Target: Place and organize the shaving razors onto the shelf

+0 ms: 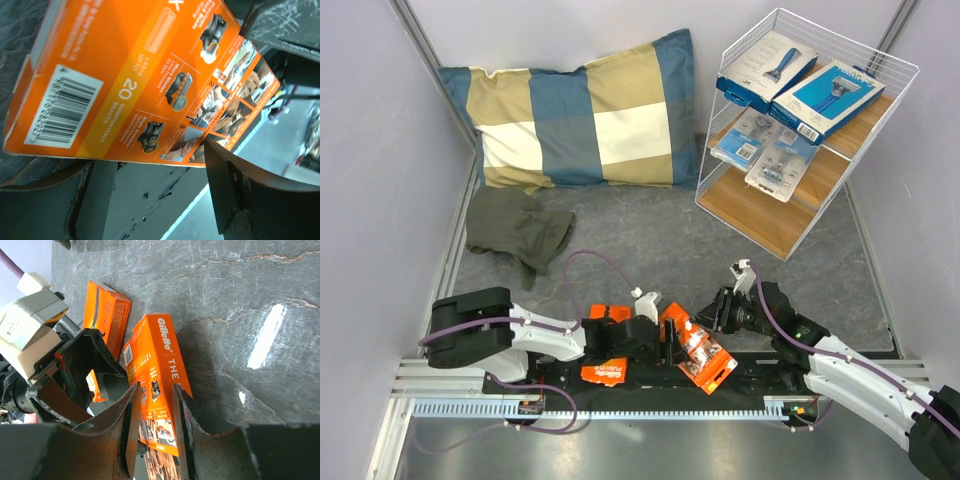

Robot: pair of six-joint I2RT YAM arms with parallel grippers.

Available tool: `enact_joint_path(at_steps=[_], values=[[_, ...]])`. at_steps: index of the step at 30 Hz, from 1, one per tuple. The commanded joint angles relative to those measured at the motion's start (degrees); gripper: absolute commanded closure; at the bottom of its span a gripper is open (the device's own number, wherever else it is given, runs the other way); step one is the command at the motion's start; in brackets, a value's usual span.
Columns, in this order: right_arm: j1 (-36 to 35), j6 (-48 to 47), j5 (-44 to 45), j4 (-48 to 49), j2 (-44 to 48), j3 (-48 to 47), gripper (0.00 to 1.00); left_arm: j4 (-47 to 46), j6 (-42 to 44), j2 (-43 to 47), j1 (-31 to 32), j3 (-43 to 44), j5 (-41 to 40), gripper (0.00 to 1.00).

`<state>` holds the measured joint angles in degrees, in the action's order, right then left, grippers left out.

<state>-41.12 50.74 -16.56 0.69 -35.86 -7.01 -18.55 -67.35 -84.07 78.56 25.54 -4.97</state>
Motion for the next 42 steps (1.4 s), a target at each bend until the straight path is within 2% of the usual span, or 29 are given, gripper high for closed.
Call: enact_joint_path(at_steps=[1,9,16,21,28,37,42], values=[[-0.71,-0.55,-3.39,-4.46,1.4,-0.2,0.61,-3.51,-9.72,-2.06,3.61,-3.73,-4.59,0.23],[-0.62,-0.64,-4.45,-5.61,2.28,-0.82,0.61,-7.9,-17.46,-0.22,7.91,-8.66,-17.76,0.25],[-0.62,-1.7,-5.94,-6.22,0.88,-1.34,0.62,-9.84,-22.72,0.13,10.99,-11.3,-22.44,0.27],[-0.62,-2.92,-6.29,-9.12,0.96,-2.22,0.62,-9.76,-26.07,4.88,13.98,-15.6,-29.12,0.29],[-0.71,-5.21,-6.03,-13.25,0.53,-3.37,0.62,-8.97,-26.6,7.96,14.69,-16.84,-31.33,0.3],[-0.71,-6.0,-7.17,-13.96,0.0,-3.81,0.62,-9.58,-25.03,5.76,14.77,-14.47,-32.29,0.3],[-0.71,-6.27,-7.26,-13.87,-0.18,-3.37,0.62,-12.74,-21.25,5.85,14.69,-12.8,-35.62,0.37]])
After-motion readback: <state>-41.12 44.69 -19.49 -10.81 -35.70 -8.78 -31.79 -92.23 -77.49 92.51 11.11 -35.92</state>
